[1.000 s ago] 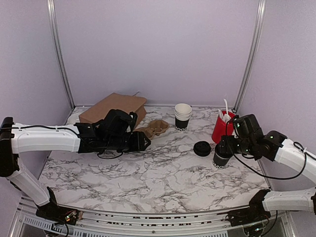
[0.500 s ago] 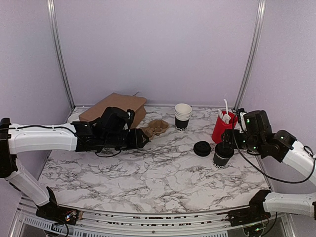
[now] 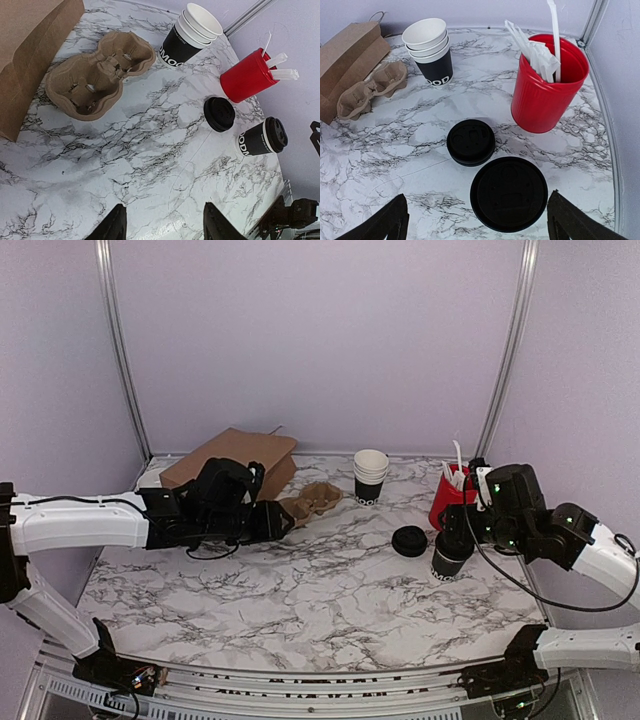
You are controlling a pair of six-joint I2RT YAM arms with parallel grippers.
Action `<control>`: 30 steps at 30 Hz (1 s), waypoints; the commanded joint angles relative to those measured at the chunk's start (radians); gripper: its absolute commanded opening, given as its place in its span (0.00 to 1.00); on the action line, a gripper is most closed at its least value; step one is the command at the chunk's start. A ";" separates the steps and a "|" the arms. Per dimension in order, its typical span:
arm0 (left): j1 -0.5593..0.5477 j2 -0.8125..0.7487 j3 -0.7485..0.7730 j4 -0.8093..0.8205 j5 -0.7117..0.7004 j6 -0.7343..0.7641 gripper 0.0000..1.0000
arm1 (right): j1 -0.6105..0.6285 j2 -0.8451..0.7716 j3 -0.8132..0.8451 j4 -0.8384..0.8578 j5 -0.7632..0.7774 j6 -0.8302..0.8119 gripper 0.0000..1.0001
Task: Pack the takeout coffee
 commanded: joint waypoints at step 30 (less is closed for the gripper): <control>0.129 -0.076 -0.042 -0.065 -0.111 -0.027 0.52 | 0.026 -0.006 0.086 0.030 -0.024 -0.019 0.94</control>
